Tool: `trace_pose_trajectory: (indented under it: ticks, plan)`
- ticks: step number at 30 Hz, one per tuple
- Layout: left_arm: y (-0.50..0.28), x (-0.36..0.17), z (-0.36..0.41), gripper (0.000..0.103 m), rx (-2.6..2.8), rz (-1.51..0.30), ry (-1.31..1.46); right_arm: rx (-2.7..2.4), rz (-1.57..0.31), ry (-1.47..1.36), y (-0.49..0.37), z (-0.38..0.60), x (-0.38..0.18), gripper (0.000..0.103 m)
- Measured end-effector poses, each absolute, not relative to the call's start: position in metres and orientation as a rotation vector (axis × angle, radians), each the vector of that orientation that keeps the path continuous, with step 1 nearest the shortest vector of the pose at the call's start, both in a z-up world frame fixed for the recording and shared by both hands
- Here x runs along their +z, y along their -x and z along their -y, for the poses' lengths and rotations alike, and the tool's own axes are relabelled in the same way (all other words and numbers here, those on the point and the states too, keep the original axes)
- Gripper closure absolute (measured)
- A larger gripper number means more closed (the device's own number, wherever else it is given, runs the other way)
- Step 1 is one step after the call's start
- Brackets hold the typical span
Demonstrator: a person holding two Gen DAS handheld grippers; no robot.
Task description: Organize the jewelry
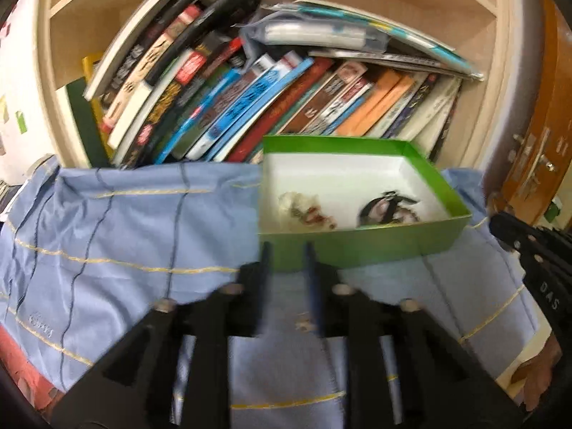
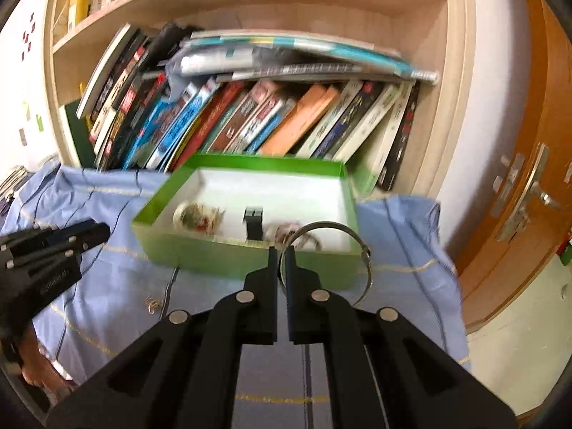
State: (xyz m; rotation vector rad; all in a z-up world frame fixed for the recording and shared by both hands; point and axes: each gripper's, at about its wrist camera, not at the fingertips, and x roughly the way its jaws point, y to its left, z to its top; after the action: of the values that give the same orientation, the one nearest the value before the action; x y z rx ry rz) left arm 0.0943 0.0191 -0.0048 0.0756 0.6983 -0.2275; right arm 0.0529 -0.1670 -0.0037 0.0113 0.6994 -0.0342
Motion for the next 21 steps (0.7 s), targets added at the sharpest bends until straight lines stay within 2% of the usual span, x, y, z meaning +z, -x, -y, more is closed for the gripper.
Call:
trace_pose_trajectory:
  ticks: [1,7,10,13,16,17,19,21]
  plan:
    - [-0.094,-0.012,-0.022,0.048,-0.22,-0.718,-0.082,-0.027,-0.733,-0.016,-0.053,0.165,-0.015,0.099]
    - [-0.099,-0.076,-0.002,0.045,-0.259,-0.906,-0.147,-0.004,-0.917,-0.028,-0.06,0.153,-0.074,0.099]
    - [-0.099,-0.085,0.013,0.034,-0.283,-0.908,-0.174,0.007,-0.943,-0.003,-0.059,0.145,-0.082,0.099]
    - [-0.103,-0.089,0.02,0.035,-0.278,-0.911,-0.187,0.006,-0.954,-0.004,-0.058,0.143,-0.086,0.097]
    - [-0.109,-0.093,0.021,0.054,-0.272,-0.931,-0.176,0.009,-0.952,-0.026,-0.056,0.147,-0.087,0.088]
    - [-0.112,-0.095,0.02,0.057,-0.271,-0.94,-0.169,0.007,-0.953,-0.03,-0.056,0.148,-0.087,0.085]
    - [-0.113,-0.098,0.019,0.063,-0.27,-0.949,-0.161,0.009,-0.952,-0.036,-0.056,0.149,-0.088,0.083]
    - [-0.114,-0.098,0.017,0.078,-0.269,-0.943,-0.148,0.012,-0.95,-0.035,-0.058,0.147,-0.088,0.083]
